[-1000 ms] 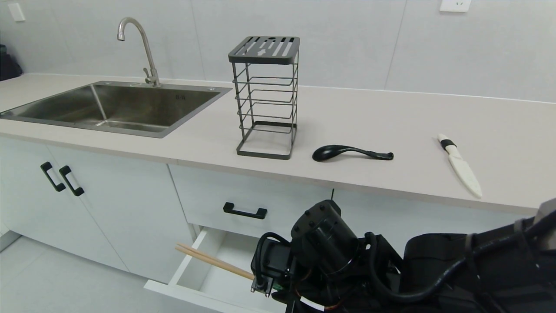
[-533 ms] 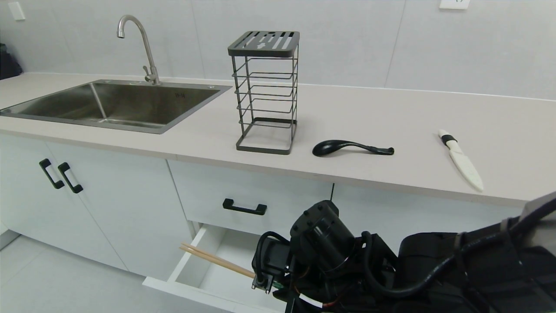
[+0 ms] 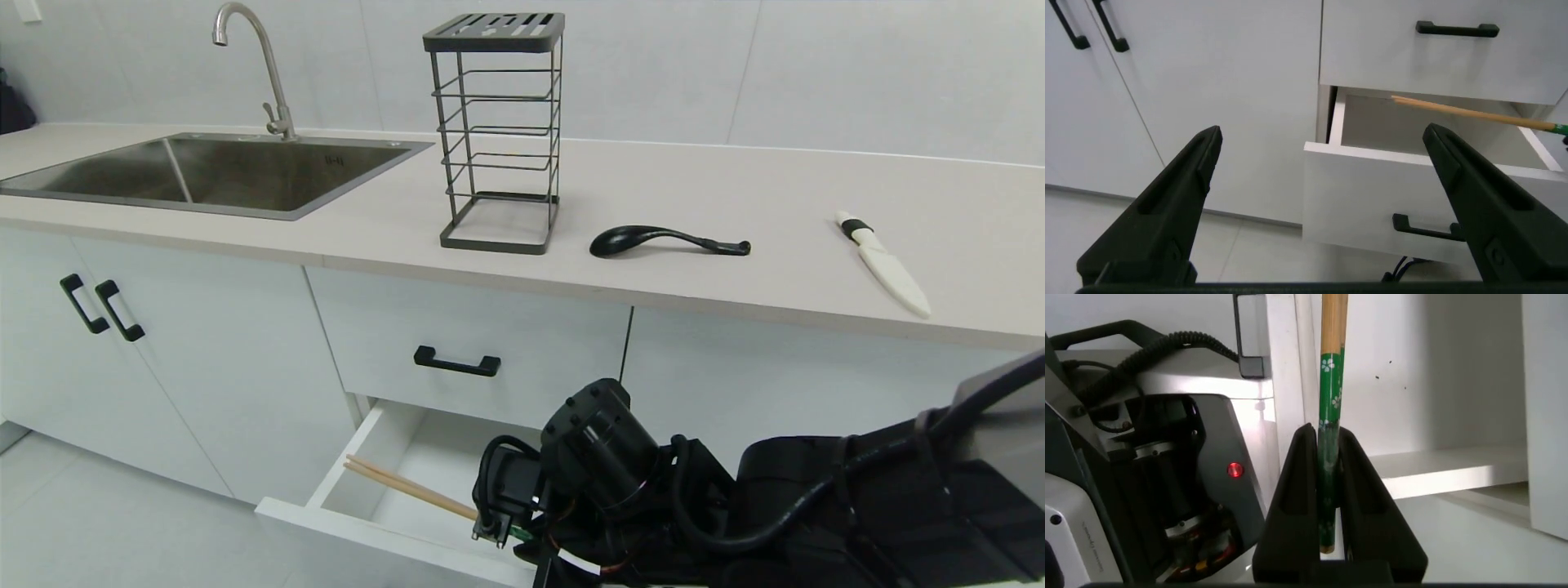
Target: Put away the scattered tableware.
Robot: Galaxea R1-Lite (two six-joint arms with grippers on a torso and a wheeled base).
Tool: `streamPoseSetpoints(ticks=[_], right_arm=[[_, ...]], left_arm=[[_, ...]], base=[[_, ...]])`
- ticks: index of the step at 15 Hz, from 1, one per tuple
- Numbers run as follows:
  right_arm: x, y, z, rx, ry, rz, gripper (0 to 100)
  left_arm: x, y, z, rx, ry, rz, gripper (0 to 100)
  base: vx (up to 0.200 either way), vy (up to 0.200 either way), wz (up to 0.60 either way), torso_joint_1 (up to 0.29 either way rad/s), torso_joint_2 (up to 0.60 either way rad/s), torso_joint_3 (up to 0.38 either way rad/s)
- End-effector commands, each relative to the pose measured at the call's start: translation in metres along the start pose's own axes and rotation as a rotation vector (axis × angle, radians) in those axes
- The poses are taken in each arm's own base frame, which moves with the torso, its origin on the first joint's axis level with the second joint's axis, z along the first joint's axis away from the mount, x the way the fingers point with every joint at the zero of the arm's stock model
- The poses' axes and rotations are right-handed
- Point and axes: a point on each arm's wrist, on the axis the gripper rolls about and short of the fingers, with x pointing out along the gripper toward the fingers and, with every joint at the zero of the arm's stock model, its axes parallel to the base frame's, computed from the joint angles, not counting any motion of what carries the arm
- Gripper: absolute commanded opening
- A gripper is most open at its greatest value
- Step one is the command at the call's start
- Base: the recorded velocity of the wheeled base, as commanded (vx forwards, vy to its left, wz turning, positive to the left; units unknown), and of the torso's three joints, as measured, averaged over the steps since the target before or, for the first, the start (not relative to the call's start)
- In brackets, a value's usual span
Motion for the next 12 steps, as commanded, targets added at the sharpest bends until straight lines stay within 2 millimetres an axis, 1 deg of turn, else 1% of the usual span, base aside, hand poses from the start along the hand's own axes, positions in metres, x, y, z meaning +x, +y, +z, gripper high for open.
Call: streamPoseSetpoints(ticks=[1, 4, 7, 8, 11, 12], right_arm=[[0.004, -0.003, -0.002, 0.007, 0.009, -0.002, 0], [0.011, -0.011, -0.006, 0.027, 0.03, -0.014, 0], [0.021, -0.019, -0.004, 0.038, 0.04, -0.052, 0], [0.028, -0.022, 0.0, 0.038, 0.036, -0.058, 0], [0.042, -0.024, 0.0, 0.035, 0.048, -0.055, 0], [0.051, -0.028, 0.008, 0.028, 0.033, -0.074, 0]], left_arm=[[0.0, 0.0, 0.0, 0.0, 0.002, 0.001, 100], [0.0, 0.0, 0.0, 0.0, 0.002, 0.001, 100], [0.0, 0.0, 0.0, 0.0, 0.002, -0.001, 100], [0.0, 0.0, 0.0, 0.0, 0.002, 0.001, 100], [0.0, 0.0, 0.0, 0.0, 0.002, 0.001, 100], [0.0, 0.0, 0.0, 0.0, 0.002, 0.001, 100]], base=[[0.0, 0.0, 0.0, -0.017, 0.11, 0.051], [0.0, 0.0, 0.0, -0.001, 0.1, 0.04], [0.0, 0.0, 0.0, 0.0, 0.0, 0.0], [0.0, 0.0, 0.0, 0.0, 0.0, 0.0], [0.0, 0.0, 0.0, 0.0, 0.0, 0.0], [0.0, 0.0, 0.0, 0.0, 0.0, 0.0]])
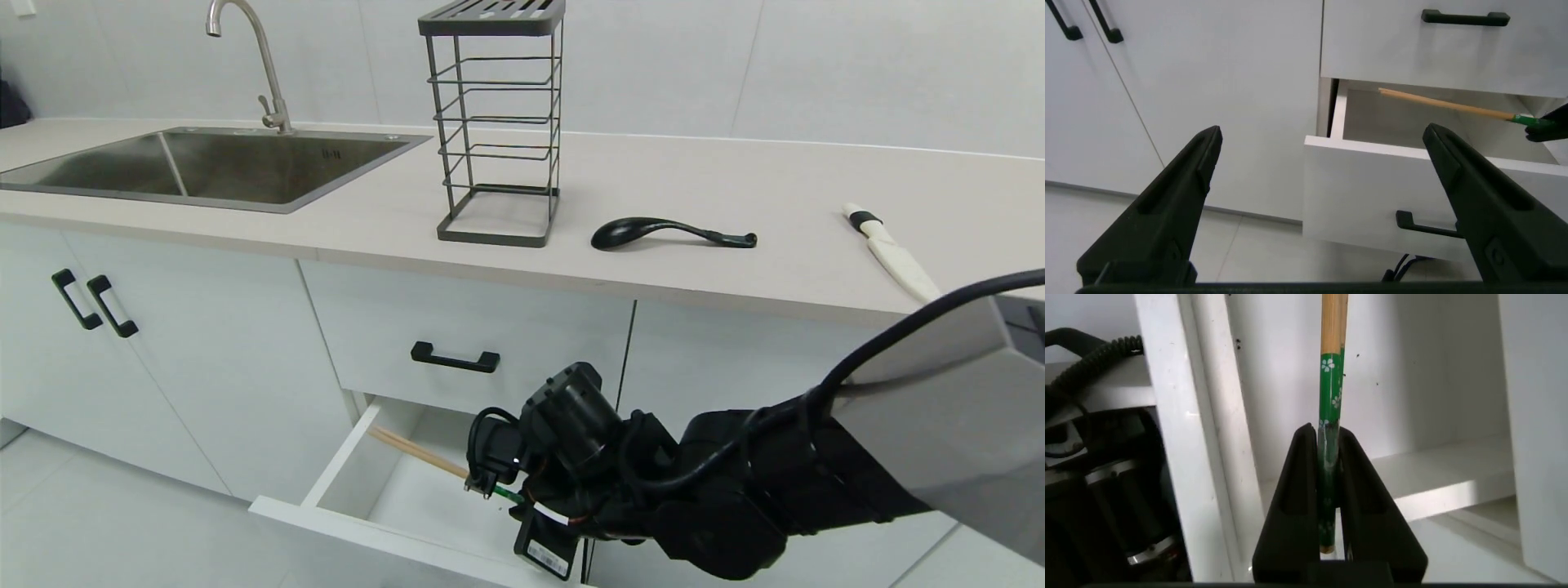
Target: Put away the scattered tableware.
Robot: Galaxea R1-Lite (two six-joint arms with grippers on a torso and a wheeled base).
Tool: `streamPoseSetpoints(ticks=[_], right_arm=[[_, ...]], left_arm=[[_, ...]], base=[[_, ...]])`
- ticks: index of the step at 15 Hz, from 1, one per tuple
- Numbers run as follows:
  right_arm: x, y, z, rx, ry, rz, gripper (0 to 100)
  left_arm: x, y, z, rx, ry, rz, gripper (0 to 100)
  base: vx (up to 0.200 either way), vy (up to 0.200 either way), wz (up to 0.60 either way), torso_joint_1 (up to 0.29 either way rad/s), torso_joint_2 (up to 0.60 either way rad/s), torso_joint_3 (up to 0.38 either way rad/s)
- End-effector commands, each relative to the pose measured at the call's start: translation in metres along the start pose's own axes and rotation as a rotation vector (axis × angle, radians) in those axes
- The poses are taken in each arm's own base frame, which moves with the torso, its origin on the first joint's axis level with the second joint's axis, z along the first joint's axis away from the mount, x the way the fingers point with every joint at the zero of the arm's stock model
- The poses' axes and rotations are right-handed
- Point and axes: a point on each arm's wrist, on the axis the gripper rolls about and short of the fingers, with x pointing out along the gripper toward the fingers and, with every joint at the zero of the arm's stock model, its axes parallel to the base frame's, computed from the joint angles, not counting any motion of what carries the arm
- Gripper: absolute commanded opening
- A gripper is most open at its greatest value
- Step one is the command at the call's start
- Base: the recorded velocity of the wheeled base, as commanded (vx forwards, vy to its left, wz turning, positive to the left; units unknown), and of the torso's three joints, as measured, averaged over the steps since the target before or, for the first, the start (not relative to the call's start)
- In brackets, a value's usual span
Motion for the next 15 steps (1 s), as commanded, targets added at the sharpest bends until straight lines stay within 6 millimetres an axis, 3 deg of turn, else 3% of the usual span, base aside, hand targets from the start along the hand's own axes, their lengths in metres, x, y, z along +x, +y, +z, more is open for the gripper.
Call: streamPoseSetpoints(ticks=[1, 15], right_arm=[[0.018, -0.004, 0.005, -0.001, 0.004, -0.018, 0], [0.05, -0.019, -0.002, -0.009, 0.057, -0.084, 0]], left_arm=[[0.0, 0.0, 0.0, 0.001, 0.002, -0.001, 100], [0.0, 0.0, 0.0, 0.0, 0.002, 0.001, 100]], base=[[0.0, 0.0, 0.0, 0.0, 0.0, 0.0], [0.0, 0.0, 0.0, 0.0, 0.0, 0.0]])
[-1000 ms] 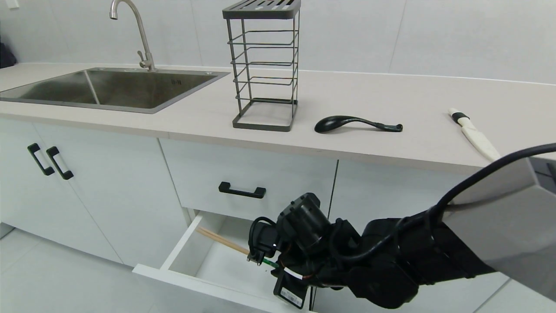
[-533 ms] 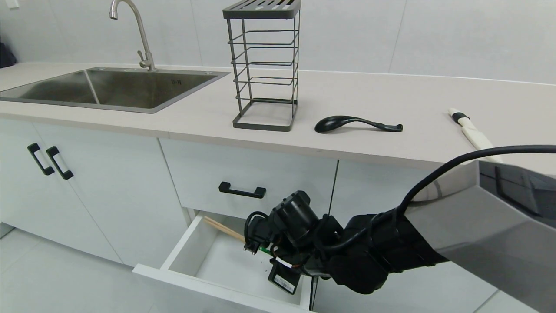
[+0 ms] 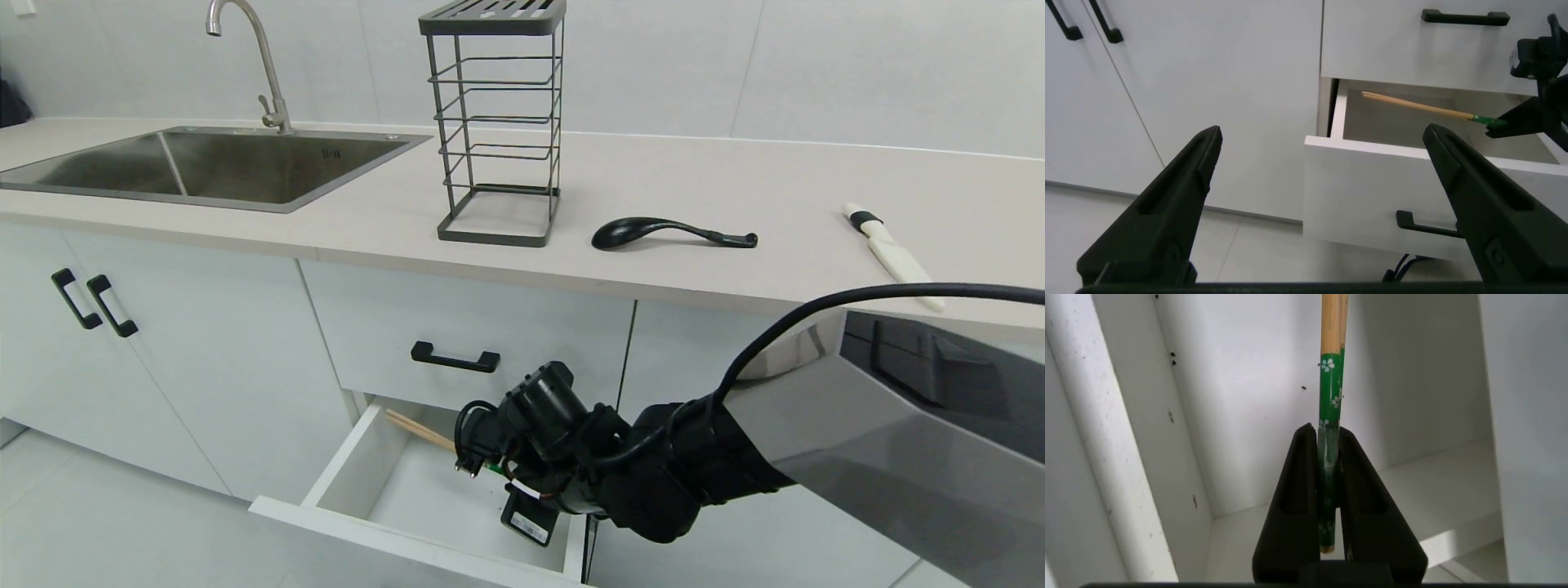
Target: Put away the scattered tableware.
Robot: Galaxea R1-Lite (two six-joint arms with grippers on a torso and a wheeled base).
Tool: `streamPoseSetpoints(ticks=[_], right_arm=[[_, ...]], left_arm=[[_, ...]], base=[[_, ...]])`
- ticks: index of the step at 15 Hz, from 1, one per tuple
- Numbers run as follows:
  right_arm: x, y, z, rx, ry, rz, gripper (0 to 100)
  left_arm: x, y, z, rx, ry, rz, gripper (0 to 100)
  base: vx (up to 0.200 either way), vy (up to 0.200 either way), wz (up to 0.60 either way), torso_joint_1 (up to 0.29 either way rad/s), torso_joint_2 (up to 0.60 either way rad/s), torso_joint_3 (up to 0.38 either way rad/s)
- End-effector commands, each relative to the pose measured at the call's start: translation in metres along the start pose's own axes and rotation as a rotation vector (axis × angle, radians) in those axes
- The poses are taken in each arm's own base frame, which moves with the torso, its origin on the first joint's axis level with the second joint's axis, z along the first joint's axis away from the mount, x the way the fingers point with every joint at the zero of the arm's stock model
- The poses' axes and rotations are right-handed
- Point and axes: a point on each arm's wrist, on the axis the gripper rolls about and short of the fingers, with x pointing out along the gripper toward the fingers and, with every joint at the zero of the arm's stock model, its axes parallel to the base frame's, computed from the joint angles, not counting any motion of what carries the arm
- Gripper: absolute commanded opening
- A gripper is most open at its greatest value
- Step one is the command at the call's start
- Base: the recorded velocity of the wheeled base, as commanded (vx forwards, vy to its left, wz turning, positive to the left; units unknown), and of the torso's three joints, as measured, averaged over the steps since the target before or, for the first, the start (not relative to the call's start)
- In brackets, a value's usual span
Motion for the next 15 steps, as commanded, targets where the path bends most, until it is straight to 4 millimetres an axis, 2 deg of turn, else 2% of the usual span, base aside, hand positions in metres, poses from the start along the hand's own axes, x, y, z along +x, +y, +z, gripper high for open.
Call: streamPoseSetpoints(ticks=[1, 12, 15], right_arm=[[0.005, 0.001, -0.002, -0.005, 0.009, 0.003, 0], [0.029, 0.006, -0.008, -0.014, 0.041, 0.022, 0], [0.036, 0.015, -0.011, -0.022, 0.058, 0.04, 0]], left_arm=[[0.0, 0.0, 0.0, -0.001, 0.002, 0.0, 100], [0.0, 0.0, 0.0, -0.001, 0.002, 0.0, 100], [0.0, 0.0, 0.0, 0.001, 0.002, 0.0, 100]], base=[[0.0, 0.0, 0.0, 0.0, 0.0, 0.0], [0.0, 0.0, 0.0, 0.0, 0.0, 0.0], [0.0, 0.0, 0.0, 0.0, 0.0, 0.0]])
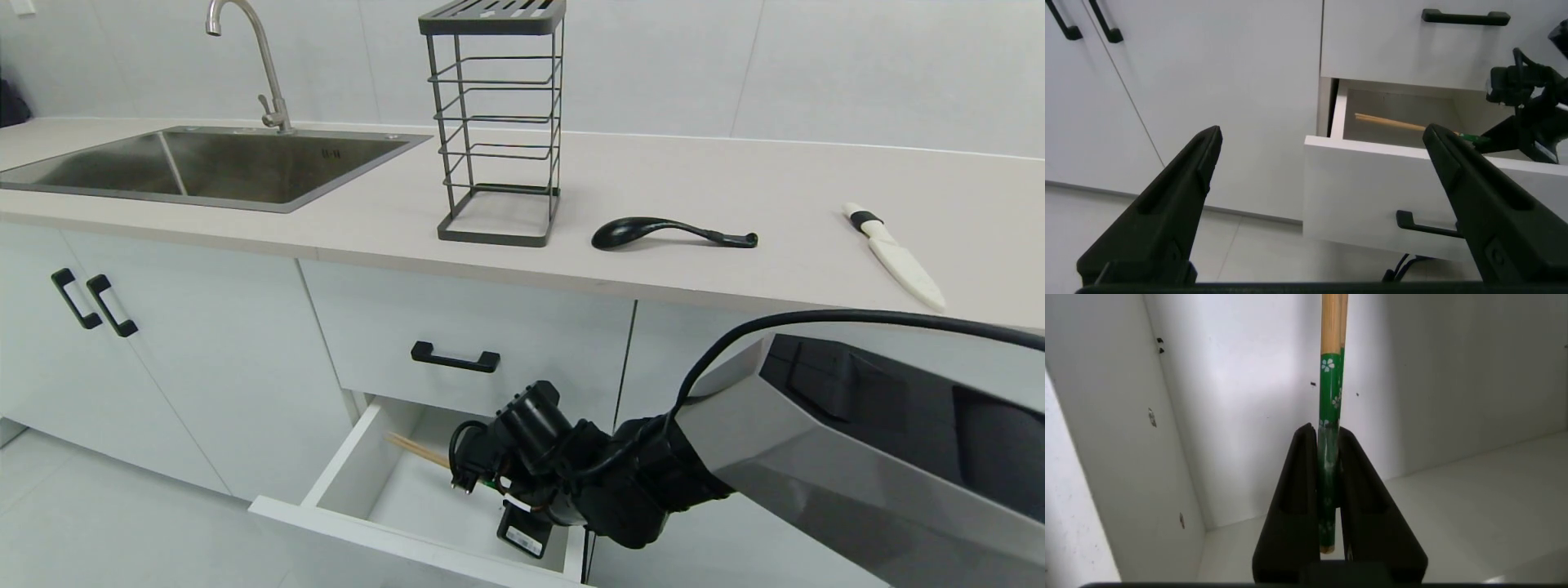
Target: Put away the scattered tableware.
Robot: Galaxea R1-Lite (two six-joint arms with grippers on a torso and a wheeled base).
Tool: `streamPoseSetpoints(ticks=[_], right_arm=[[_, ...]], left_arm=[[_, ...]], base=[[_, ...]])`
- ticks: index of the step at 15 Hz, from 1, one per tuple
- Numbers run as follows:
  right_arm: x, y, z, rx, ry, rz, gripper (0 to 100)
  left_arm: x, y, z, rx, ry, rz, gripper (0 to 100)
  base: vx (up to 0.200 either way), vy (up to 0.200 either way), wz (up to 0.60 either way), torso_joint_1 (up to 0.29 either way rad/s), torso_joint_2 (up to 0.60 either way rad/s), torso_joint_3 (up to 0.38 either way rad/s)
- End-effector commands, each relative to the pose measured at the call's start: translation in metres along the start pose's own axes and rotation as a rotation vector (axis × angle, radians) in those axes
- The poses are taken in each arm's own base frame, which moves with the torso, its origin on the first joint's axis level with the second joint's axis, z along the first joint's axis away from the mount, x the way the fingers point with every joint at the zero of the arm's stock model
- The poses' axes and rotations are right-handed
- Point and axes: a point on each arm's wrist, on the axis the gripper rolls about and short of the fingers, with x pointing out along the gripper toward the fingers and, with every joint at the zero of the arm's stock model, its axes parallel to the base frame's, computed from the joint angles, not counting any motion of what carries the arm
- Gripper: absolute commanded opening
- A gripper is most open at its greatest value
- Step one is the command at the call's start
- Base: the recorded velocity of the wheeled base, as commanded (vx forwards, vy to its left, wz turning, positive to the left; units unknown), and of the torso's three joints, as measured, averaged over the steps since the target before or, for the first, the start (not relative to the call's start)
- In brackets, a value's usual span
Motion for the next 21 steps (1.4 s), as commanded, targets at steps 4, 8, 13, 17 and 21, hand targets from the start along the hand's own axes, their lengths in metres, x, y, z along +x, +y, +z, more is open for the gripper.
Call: streamPoseSetpoints(ticks=[4, 8, 13, 17, 21], right_arm=[[0.016, 0.012, -0.002, -0.012, 0.013, 0.023, 0], [0.023, 0.016, -0.001, -0.017, 0.009, 0.029, 0], [0.023, 0.023, 0.008, 0.006, -0.026, 0.064, 0], [0.034, 0.023, 0.003, 0.012, -0.008, 0.063, 0], [0.036, 0.018, 0.003, 0.021, -0.006, 0.058, 0]], left_arm=[[0.0, 0.0, 0.0, 0.0, 0.002, -0.001, 100], [0.0, 0.0, 0.0, 0.0, 0.002, 0.001, 100], [0.0, 0.0, 0.0, 0.0, 0.002, 0.001, 100], [0.0, 0.0, 0.0, 0.0, 0.002, 0.001, 100], [0.0, 0.0, 0.0, 0.0, 0.002, 0.001, 100]], base=[[0.0, 0.0, 0.0, 0.0, 0.0, 0.0], [0.0, 0.0, 0.0, 0.0, 0.0, 0.0], [0.0, 0.0, 0.0, 0.0, 0.0, 0.0], [0.0, 0.0, 0.0, 0.0, 0.0, 0.0], [0.0, 0.0, 0.0, 0.0, 0.0, 0.0]])
